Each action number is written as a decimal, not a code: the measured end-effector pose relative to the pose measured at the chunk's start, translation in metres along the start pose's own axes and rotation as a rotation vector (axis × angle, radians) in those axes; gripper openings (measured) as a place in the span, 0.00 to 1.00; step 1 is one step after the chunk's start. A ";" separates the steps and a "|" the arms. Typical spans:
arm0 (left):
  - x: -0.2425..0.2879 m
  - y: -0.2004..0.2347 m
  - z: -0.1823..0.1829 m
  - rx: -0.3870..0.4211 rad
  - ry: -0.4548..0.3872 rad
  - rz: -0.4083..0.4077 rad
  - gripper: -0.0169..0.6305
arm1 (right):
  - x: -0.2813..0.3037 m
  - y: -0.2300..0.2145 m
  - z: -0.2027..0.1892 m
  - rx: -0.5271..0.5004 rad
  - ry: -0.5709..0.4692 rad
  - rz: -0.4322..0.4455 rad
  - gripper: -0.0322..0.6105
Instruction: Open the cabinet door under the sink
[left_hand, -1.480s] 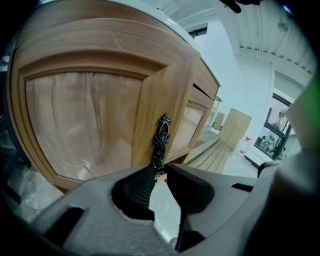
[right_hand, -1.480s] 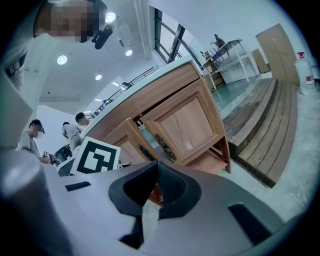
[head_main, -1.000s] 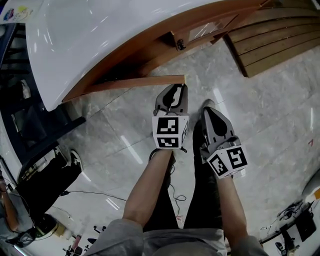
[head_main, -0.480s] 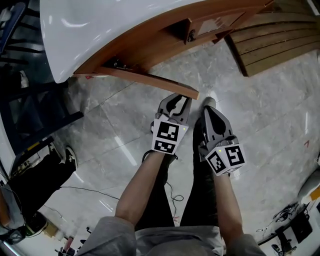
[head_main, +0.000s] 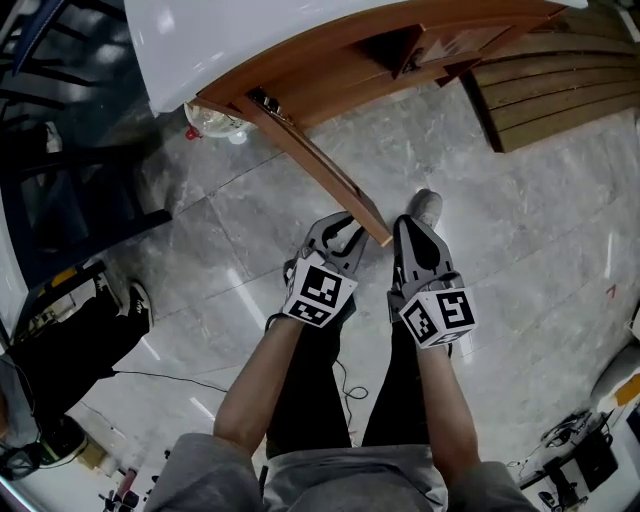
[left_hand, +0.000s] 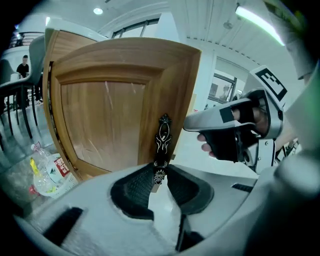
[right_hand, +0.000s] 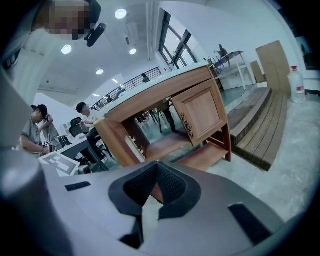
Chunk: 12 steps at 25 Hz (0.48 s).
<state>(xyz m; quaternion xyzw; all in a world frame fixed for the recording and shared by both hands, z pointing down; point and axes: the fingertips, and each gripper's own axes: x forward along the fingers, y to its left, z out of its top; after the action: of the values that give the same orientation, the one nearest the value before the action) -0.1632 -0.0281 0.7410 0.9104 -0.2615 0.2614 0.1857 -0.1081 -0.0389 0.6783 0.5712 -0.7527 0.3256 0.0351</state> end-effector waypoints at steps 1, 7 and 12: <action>-0.007 0.001 -0.008 0.022 0.012 -0.016 0.15 | 0.001 0.007 -0.007 0.001 0.006 0.001 0.06; -0.047 0.011 -0.039 0.153 0.088 -0.104 0.15 | 0.004 0.045 -0.039 0.025 0.036 0.000 0.06; -0.067 0.020 -0.052 0.187 0.115 -0.117 0.15 | 0.009 0.066 -0.045 0.023 0.050 0.013 0.06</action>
<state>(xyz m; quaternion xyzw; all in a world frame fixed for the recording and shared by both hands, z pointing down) -0.2431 0.0058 0.7477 0.9208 -0.1715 0.3254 0.1297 -0.1837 -0.0138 0.6882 0.5583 -0.7514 0.3488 0.0451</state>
